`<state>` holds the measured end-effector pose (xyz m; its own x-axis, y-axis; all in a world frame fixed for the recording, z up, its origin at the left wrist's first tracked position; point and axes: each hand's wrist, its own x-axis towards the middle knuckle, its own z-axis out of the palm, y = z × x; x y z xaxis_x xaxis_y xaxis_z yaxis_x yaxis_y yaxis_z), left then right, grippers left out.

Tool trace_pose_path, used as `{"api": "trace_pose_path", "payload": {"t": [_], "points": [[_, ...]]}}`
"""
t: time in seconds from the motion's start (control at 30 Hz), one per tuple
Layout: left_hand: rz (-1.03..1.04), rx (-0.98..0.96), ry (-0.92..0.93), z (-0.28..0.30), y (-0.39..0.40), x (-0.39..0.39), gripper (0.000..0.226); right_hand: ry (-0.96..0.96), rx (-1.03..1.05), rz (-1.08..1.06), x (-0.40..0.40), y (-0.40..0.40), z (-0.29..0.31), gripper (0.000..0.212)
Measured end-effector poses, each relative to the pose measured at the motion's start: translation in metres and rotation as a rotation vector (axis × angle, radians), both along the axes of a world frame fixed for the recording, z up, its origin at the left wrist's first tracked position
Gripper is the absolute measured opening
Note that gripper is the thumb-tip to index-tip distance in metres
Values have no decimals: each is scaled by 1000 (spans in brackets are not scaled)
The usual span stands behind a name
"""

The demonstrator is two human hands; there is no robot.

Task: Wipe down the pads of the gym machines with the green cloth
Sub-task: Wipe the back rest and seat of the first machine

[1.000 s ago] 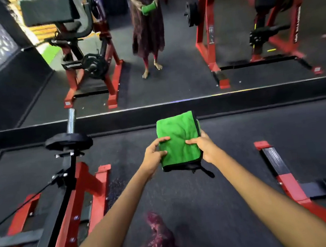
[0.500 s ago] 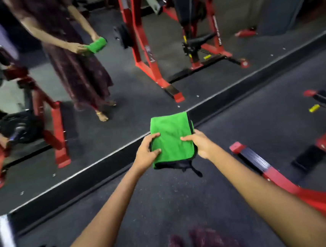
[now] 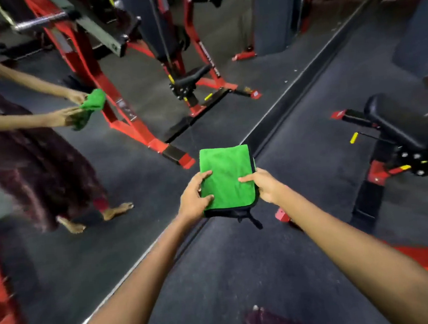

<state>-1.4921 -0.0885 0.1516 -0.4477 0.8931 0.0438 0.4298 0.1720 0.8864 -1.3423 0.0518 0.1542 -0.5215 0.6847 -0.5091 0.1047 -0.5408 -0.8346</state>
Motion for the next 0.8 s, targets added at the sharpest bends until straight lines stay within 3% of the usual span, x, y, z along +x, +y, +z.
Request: {"api": "trace_pose_path", "payload": {"t": [0.27, 0.47, 0.8], "points": [[-62, -25, 66, 0, 140, -40, 70, -7, 23, -115, -26, 121, 5, 44], [-227, -28, 63, -16, 253, -81, 71, -2, 0, -273, -50, 213, -19, 47], [-486, -75, 78, -7, 451, -108, 71, -15, -8, -597, -59, 345, -3, 48]]}}
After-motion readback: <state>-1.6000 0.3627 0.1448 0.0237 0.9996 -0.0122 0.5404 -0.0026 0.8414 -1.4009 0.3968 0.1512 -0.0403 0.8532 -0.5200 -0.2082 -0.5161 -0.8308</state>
